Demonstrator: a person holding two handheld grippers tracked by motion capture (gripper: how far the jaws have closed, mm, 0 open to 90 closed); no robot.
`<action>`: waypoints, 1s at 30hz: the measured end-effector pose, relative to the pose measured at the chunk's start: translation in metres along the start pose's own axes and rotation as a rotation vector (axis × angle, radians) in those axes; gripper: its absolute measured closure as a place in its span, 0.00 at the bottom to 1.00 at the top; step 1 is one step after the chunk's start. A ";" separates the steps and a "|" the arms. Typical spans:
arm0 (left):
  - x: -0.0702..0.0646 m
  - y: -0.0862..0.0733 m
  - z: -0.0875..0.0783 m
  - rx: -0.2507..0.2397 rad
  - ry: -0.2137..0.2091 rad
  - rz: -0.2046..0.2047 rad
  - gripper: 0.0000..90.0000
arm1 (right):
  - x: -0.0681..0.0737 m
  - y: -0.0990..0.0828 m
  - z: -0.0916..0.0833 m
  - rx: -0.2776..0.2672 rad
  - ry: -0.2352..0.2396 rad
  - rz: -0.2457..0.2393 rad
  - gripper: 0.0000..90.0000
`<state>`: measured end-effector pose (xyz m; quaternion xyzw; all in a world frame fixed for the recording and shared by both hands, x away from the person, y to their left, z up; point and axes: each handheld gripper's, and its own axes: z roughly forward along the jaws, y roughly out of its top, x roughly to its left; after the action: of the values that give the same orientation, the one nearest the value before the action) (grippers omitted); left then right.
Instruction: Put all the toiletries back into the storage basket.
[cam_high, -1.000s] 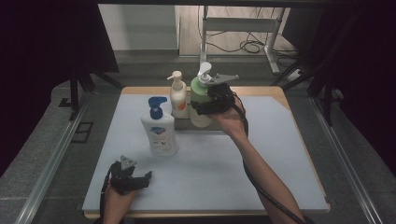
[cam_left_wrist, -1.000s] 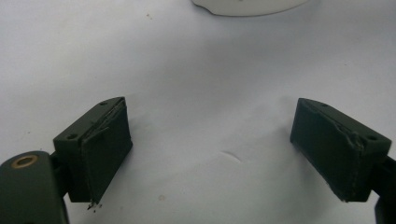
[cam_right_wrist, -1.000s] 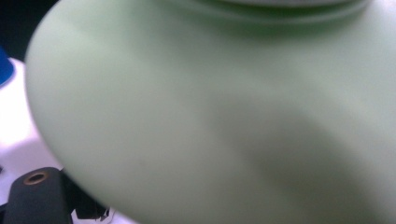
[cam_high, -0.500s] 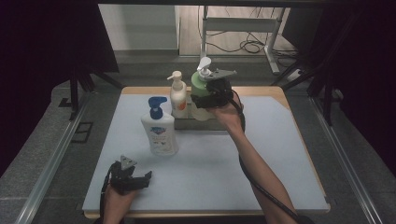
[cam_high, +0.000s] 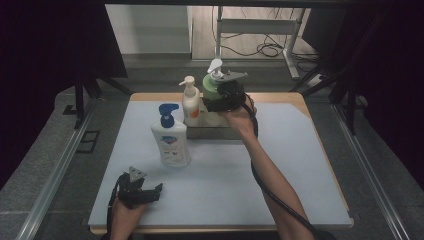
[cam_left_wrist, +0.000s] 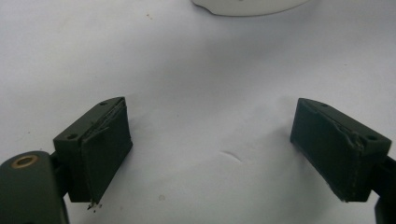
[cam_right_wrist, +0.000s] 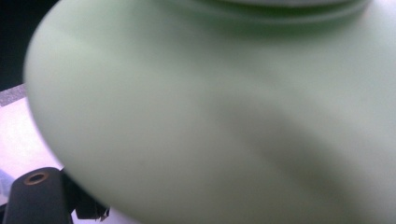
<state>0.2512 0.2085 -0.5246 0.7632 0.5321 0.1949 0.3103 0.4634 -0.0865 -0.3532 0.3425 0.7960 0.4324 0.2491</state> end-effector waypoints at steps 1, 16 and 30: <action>0.000 0.000 0.000 0.000 0.000 0.000 0.13 | 0.000 0.000 0.002 -0.001 -0.002 -0.005 0.13; 0.000 0.000 0.000 0.002 0.000 0.002 0.13 | -0.003 -0.010 0.021 0.042 -0.003 0.009 0.13; 0.000 0.000 0.000 0.002 0.000 0.002 0.13 | -0.004 -0.021 0.030 0.094 0.021 0.012 0.13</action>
<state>0.2512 0.2086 -0.5244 0.7641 0.5316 0.1945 0.3095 0.4799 -0.0816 -0.3859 0.3540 0.8159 0.3998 0.2217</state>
